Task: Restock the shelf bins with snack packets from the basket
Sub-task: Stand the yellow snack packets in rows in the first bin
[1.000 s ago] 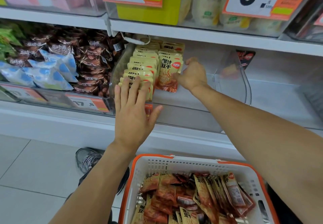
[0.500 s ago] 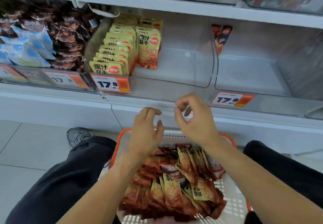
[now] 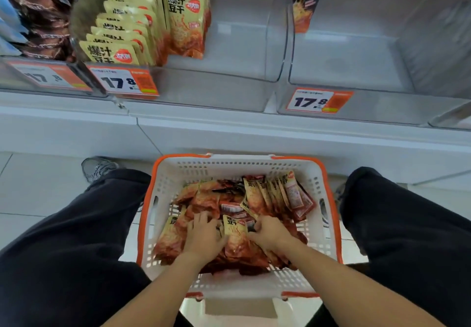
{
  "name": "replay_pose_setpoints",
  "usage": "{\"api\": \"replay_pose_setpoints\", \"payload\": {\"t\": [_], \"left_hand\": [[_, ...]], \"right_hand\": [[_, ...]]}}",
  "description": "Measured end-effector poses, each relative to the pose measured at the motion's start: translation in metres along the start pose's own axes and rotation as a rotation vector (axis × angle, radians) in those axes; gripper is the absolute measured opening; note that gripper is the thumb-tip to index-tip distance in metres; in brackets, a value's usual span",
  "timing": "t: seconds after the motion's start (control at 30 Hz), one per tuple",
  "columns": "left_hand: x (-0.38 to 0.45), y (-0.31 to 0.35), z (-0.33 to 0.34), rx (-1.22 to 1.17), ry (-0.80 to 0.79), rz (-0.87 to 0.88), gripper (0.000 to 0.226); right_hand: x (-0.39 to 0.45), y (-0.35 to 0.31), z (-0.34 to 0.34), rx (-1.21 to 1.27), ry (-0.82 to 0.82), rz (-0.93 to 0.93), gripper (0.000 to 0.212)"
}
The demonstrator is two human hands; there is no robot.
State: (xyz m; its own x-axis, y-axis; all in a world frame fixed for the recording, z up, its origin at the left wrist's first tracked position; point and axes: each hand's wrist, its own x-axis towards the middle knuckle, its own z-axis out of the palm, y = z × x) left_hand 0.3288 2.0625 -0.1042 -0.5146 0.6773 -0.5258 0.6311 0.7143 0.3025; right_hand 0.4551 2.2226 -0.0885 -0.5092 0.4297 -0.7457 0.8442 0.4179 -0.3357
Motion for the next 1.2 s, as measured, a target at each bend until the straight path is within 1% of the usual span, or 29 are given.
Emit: {"api": "replay_pose_setpoints", "payload": {"t": [0.1, 0.23, 0.3, 0.4, 0.47, 0.53, 0.57, 0.6, 0.63, 0.67, 0.7, 0.73, 0.8, 0.87, 0.97, 1.0, 1.03, 1.1, 1.13, 1.17, 1.2], "left_hand": [[-0.002, 0.001, 0.003, 0.015, 0.004, 0.006, 0.04], [-0.002, 0.005, 0.0, 0.037, -0.016, -0.006, 0.041], [-0.002, 0.007, -0.002, 0.047, -0.043, -0.002, 0.038], [0.002, 0.012, -0.006, 0.022, -0.071, -0.024, 0.032], [0.006, 0.015, -0.014, -0.015, -0.09, -0.07, 0.027], [0.011, 0.016, -0.029, -0.122, -0.096, -0.103, 0.027], [0.012, 0.016, -0.039, -0.211, -0.081, -0.104, 0.03], [0.013, 0.017, -0.052, -0.309, -0.064, -0.096, 0.03], [0.014, 0.019, -0.066, -0.401, -0.04, -0.088, 0.024], [0.015, 0.022, -0.082, -0.482, -0.006, -0.079, 0.015], [0.015, 0.025, -0.1, -0.547, 0.03, -0.068, 0.01], [0.014, 0.027, -0.118, -0.586, 0.055, -0.059, 0.014], [0.013, 0.029, -0.151, -0.672, 0.055, -0.052, 0.03], [0.011, 0.031, -0.179, -0.892, 0.029, -0.065, 0.05], [0.003, 0.035, -0.218, -1.247, 0.034, -0.032, 0.073], [0.002, 0.036, -0.229, -1.291, 0.042, -0.016, 0.081], [0.0, 0.037, -0.241, -1.284, 0.037, 0.017, 0.084], [-0.004, 0.04, -0.256, -1.226, -0.009, 0.085, 0.082], [-0.005, 0.04, -0.261, -1.191, -0.036, 0.113, 0.079], [-0.006, 0.042, -0.265, -1.146, -0.046, 0.15, 0.071], [-0.007, 0.045, -0.268, -1.085, -0.022, 0.204, 0.056]], "right_hand": [[-0.005, -0.009, 0.033, 0.166, 0.0, 0.023, 0.038], [-0.002, -0.012, 0.044, 0.32, -0.025, 0.09, 0.025], [0.003, -0.011, 0.038, 0.357, -0.067, 0.132, 0.031], [0.01, -0.008, 0.026, 0.313, -0.156, 0.145, 0.043], [0.013, -0.014, 0.013, 0.206, -0.203, 0.113, 0.053], [0.016, -0.02, -0.003, 0.073, -0.235, 0.086, 0.063], [0.015, -0.025, -0.013, 0.027, -0.243, 0.071, 0.065], [0.014, -0.029, -0.022, -0.003, -0.227, 0.039, 0.063], [0.012, -0.033, -0.032, 0.005, -0.203, 0.016, 0.056], [0.009, -0.035, -0.041, 0.041, -0.163, -0.03, 0.048], [0.005, -0.039, -0.051, 0.101, -0.125, -0.058, 0.041], [0.002, -0.041, -0.061, 0.176, -0.086, -0.1, 0.036], [-0.012, -0.052, -0.084, 0.31, -0.034, -0.197, 0.038], [-0.027, -0.064, -0.104, 0.423, 0.003, -0.277, 0.043], [-0.047, -0.083, -0.126, 0.564, 0.107, -0.317, 0.036], [-0.056, -0.091, -0.133, 0.607, 0.158, -0.319, 0.036], [-0.061, -0.098, -0.138, 0.645, 0.212, -0.33, 0.035], [-0.073, -0.113, -0.148, 0.738, 0.3, -0.383, 0.03], [-0.08, -0.12, -0.153, 0.79, 0.321, -0.414, 0.028], [-0.085, -0.127, -0.158, 0.832, 0.328, -0.449, 0.026], [-0.091, -0.133, -0.164, 0.853, 0.327, -0.476, 0.024]]}}
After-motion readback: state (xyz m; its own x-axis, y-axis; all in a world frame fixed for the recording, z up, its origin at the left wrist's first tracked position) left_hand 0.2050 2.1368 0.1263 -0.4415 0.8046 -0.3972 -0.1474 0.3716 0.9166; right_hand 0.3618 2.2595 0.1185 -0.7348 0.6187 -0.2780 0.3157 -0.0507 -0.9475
